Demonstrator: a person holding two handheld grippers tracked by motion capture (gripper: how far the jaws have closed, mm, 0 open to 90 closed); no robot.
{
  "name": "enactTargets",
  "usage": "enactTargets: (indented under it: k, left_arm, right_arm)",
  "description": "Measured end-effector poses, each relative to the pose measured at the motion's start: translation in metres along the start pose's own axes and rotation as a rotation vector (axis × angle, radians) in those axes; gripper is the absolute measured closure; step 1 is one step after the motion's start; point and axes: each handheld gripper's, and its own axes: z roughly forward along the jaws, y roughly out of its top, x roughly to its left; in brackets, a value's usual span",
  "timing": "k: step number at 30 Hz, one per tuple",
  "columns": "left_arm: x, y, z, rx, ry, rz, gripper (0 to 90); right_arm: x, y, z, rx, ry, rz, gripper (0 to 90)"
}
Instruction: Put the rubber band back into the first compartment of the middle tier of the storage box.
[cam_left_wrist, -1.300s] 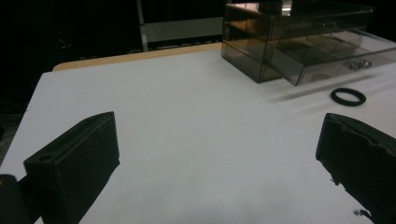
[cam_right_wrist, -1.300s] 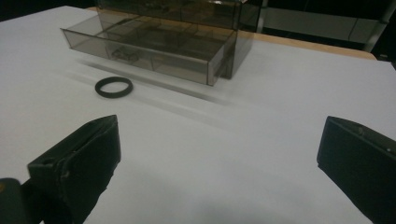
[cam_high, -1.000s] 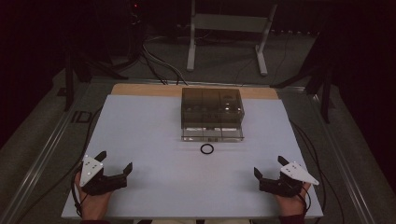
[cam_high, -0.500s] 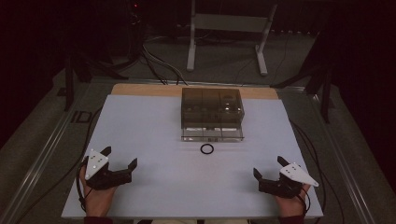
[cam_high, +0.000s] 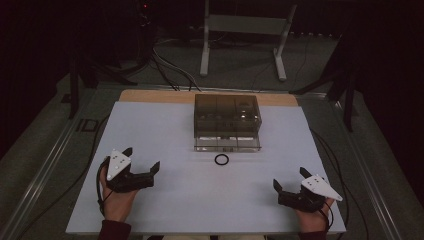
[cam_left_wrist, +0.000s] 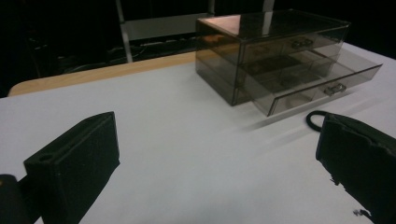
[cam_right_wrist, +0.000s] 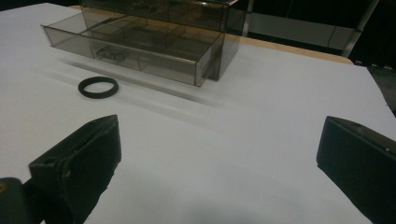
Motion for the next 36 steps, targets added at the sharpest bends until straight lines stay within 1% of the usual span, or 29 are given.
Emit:
enactTargets:
  k: [6, 8, 9, 13, 14, 15, 16, 19, 27, 31, 36]
  left_arm:
    - [-0.011, 0.004, 0.017, 0.008, -0.022, 0.009, 0.3]
    - [-0.017, 0.006, 0.026, 0.01, -0.036, 0.011, 0.3]
    - [-0.017, 0.006, 0.026, 0.01, -0.036, 0.011, 0.3]
    - [-0.025, 0.008, 0.036, 0.018, -0.052, 0.016, 0.3]
    - [-0.028, 0.008, 0.038, 0.019, -0.055, 0.016, 0.3]
    - [-0.032, 0.009, 0.043, 0.021, -0.06, 0.023, 0.3]
    - [-0.032, 0.009, 0.043, 0.021, -0.06, 0.023, 0.3]
    - [-0.038, 0.01, 0.052, 0.026, -0.078, 0.016, 0.3]
    - [-0.045, 0.012, 0.064, 0.038, -0.102, 0.007, 0.3]
    - [-0.048, 0.011, 0.069, 0.048, -0.12, -0.003, 0.3]
    - [-0.052, 0.01, 0.076, 0.06, -0.136, -0.006, 0.3]
  right_arm:
    - [-0.002, 0.0, -0.001, -0.005, -0.012, 0.013, 0.4]
    - [-0.002, 0.0, -0.001, -0.008, -0.016, 0.015, 0.4]
    - [-0.002, 0.0, -0.001, -0.008, -0.017, 0.015, 0.4]
    - [-0.002, 0.0, -0.001, -0.009, -0.02, 0.015, 0.4]
    - [-0.002, 0.001, -0.001, -0.01, -0.022, 0.014, 0.4]
    - [-0.002, 0.001, -0.002, -0.01, -0.025, 0.016, 0.4]
    - [-0.002, 0.001, -0.002, -0.012, -0.029, 0.017, 0.4]
    - [-0.003, 0.001, -0.002, -0.013, -0.032, 0.017, 0.4]
    - [-0.003, 0.001, -0.002, -0.018, -0.032, 0.018, 0.4]
    - [-0.002, 0.001, -0.001, -0.018, -0.031, 0.014, 0.4]
    - [-0.002, 0.001, -0.001, -0.016, -0.03, 0.008, 0.4]
